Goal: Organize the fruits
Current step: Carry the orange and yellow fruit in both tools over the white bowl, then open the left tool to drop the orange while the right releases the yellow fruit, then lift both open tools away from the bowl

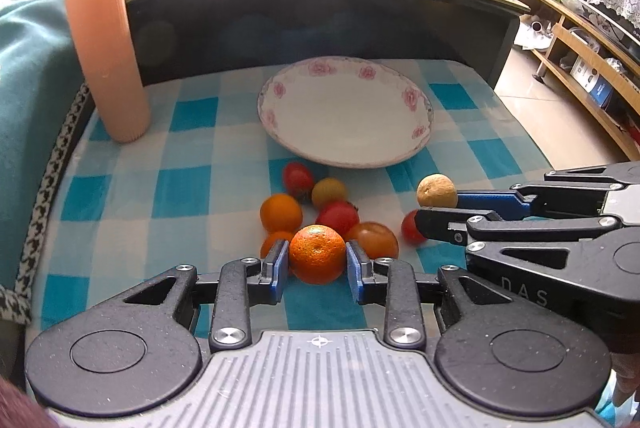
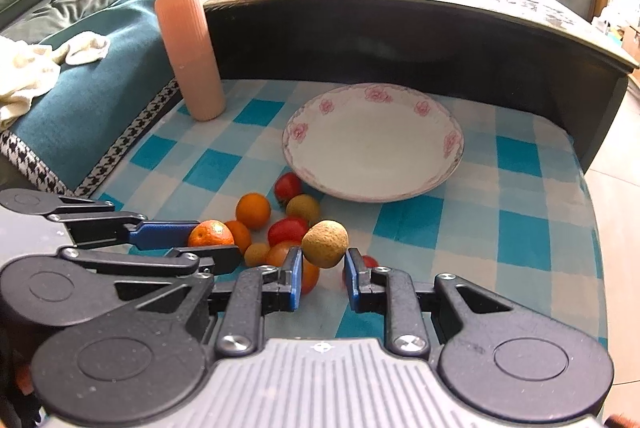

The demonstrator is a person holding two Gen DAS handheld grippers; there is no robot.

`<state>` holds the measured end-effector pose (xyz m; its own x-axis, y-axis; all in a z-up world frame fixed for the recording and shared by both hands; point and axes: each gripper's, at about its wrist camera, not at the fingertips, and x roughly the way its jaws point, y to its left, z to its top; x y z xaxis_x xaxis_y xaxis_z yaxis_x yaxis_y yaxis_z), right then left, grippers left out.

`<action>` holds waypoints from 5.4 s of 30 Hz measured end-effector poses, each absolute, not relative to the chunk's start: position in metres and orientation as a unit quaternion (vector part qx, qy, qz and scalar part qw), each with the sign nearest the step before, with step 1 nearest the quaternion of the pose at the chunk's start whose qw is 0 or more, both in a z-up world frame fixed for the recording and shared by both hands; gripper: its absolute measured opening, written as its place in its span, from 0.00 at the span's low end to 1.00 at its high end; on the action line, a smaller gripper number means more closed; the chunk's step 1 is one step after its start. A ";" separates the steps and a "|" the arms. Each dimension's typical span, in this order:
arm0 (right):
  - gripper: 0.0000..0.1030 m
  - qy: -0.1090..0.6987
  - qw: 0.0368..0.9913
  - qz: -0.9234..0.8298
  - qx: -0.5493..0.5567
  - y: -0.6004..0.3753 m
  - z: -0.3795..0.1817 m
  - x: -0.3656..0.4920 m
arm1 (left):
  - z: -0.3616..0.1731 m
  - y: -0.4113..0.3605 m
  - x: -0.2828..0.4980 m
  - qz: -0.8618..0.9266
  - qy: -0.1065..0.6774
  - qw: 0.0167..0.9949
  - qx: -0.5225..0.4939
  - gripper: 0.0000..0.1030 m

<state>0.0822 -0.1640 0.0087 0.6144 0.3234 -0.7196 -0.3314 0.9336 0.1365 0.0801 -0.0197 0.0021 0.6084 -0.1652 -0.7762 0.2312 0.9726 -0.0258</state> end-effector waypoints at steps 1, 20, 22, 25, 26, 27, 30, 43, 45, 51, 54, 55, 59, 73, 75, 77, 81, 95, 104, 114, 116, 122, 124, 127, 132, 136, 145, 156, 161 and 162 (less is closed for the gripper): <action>0.36 0.398 0.899 0.180 -0.004 -0.165 0.010 0.083 | 0.003 -0.020 0.082 -0.112 0.427 0.896 0.039 0.37; 0.36 0.385 0.910 0.156 0.012 -0.176 0.017 0.106 | 0.013 -0.034 0.108 -0.120 0.408 0.902 0.069 0.35; 0.36 0.384 0.910 0.155 0.014 -0.176 0.017 0.110 | 0.013 -0.035 0.111 -0.120 0.407 0.903 0.072 0.35; 0.36 0.382 0.911 0.153 0.013 -0.177 0.017 0.116 | 0.013 -0.036 0.117 -0.121 0.404 0.904 0.074 0.35; 0.36 0.381 0.912 0.152 0.013 -0.177 0.017 0.118 | 0.013 -0.037 0.119 -0.121 0.404 0.904 0.074 0.35; 0.36 0.381 0.912 0.152 0.012 -0.177 0.016 0.120 | 0.013 -0.037 0.121 -0.121 0.404 0.903 0.075 0.35; 0.36 0.381 0.912 0.150 0.013 -0.177 0.015 0.126 | 0.011 -0.038 0.128 -0.120 0.404 0.903 0.078 0.35; 0.36 0.374 0.915 0.147 0.011 -0.177 0.009 0.150 | 0.006 -0.039 0.150 -0.118 0.402 0.904 0.083 0.35; 0.36 0.373 0.916 0.147 0.011 -0.177 0.008 0.154 | 0.005 -0.039 0.154 -0.117 0.401 0.905 0.084 0.35; 0.36 0.371 0.917 0.146 0.011 -0.176 0.004 0.164 | 0.002 -0.040 0.162 -0.115 0.400 0.905 0.085 0.35; 0.36 0.370 0.917 0.146 0.012 -0.176 0.002 0.170 | 0.000 -0.040 0.169 -0.114 0.400 0.905 0.086 0.35; 0.36 0.370 0.917 0.146 0.013 -0.176 0.001 0.172 | -0.001 -0.040 0.171 -0.114 0.400 0.905 0.087 0.35; 0.36 0.370 0.918 0.144 0.013 -0.177 -0.002 0.178 | -0.004 -0.041 0.178 -0.111 0.400 0.905 0.091 0.35; 0.36 0.368 0.919 0.142 0.013 -0.175 -0.017 0.193 | -0.018 -0.042 0.192 -0.106 0.405 0.903 0.094 0.35; 0.36 0.368 0.919 0.143 0.013 -0.175 -0.019 0.194 | -0.020 -0.042 0.194 -0.106 0.407 0.902 0.094 0.35; 0.36 0.368 0.919 0.142 0.014 -0.174 -0.021 0.195 | -0.021 -0.043 0.195 -0.106 0.406 0.903 0.095 0.35; 0.36 0.369 0.918 0.143 0.017 -0.176 -0.024 0.197 | -0.023 -0.045 0.196 -0.105 0.404 0.903 0.100 0.35; 0.36 0.375 0.916 0.143 0.027 -0.180 -0.034 0.204 | -0.030 -0.048 0.195 -0.108 0.400 0.903 0.113 0.35; 0.36 0.380 0.914 0.140 0.032 -0.180 -0.042 0.207 | -0.034 -0.052 0.196 -0.111 0.398 0.903 0.119 0.35; 0.36 0.375 0.916 0.139 0.028 -0.180 -0.044 0.207 | -0.035 -0.052 0.198 -0.112 0.398 0.903 0.119 0.35; 0.36 0.375 0.916 0.139 0.028 -0.181 -0.044 0.207 | -0.035 -0.052 0.198 -0.111 0.398 0.903 0.119 0.35; 0.36 0.375 0.916 0.138 0.027 -0.181 -0.044 0.206 | -0.035 -0.052 0.198 -0.111 0.398 0.903 0.120 0.36; 0.36 0.376 0.916 0.137 0.026 -0.181 -0.044 0.207 | -0.036 -0.052 0.198 -0.111 0.398 0.903 0.120 0.36; 0.37 0.377 0.916 0.135 0.022 -0.181 -0.043 0.207 | -0.036 -0.053 0.198 -0.110 0.397 0.903 0.122 0.37; 0.37 0.379 0.916 0.130 0.020 -0.180 -0.042 0.206 | -0.035 -0.054 0.197 -0.110 0.397 0.903 0.122 0.38; 0.37 0.378 0.918 0.120 0.015 -0.178 -0.039 0.206 | -0.033 -0.054 0.196 -0.108 0.395 0.904 0.121 0.43; 0.37 0.373 0.921 0.113 0.011 -0.181 -0.033 0.200 | -0.027 -0.053 0.189 -0.104 0.386 0.908 0.123 0.52; 0.38 0.369 0.923 0.111 0.008 -0.179 -0.029 0.197 | -0.022 -0.048 0.186 -0.096 0.384 0.910 0.121 0.59; 0.38 0.368 0.923 0.110 0.008 -0.180 -0.028 0.196 | -0.020 -0.048 0.184 -0.096 0.383 0.911 0.121 0.59; 0.38 0.368 0.923 0.109 0.008 -0.180 -0.027 0.195 | -0.020 -0.047 0.184 -0.096 0.382 0.911 0.121 0.59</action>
<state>0.1952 -0.1797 -0.0274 0.7058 0.2076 -0.6773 -0.1964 0.9760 0.0944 0.1843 -0.0473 -0.0202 0.6894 -0.0830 -0.7196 0.2673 0.9524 0.1462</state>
